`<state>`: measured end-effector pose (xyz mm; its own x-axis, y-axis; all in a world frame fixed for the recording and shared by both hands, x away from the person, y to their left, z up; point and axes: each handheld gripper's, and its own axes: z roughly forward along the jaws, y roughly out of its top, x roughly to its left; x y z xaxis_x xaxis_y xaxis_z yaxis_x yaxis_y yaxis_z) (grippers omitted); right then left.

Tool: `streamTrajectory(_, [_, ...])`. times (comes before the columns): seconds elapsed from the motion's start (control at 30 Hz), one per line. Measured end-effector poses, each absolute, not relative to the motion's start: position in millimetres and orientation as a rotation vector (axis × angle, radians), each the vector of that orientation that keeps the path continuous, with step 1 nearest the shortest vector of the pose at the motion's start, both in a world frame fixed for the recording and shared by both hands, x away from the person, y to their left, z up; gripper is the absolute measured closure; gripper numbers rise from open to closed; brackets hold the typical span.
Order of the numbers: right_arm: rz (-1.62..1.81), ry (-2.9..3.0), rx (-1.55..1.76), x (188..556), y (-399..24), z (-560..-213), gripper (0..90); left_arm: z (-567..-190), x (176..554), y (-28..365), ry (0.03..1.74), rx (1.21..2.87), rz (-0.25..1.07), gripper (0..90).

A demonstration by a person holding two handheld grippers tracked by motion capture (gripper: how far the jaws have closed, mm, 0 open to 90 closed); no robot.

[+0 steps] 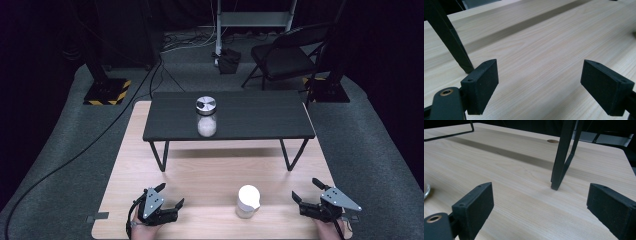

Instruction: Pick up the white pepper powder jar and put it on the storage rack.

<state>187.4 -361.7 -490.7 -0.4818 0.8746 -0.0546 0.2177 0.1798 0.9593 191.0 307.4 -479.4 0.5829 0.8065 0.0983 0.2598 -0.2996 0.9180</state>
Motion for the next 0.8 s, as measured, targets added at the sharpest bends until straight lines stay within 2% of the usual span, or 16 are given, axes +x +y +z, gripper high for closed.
streamTrajectory(0.8, [1.594,2.012,0.812,205,-370,-484,9.5,-479,192,307,0.861,1.851,0.699,14.3])
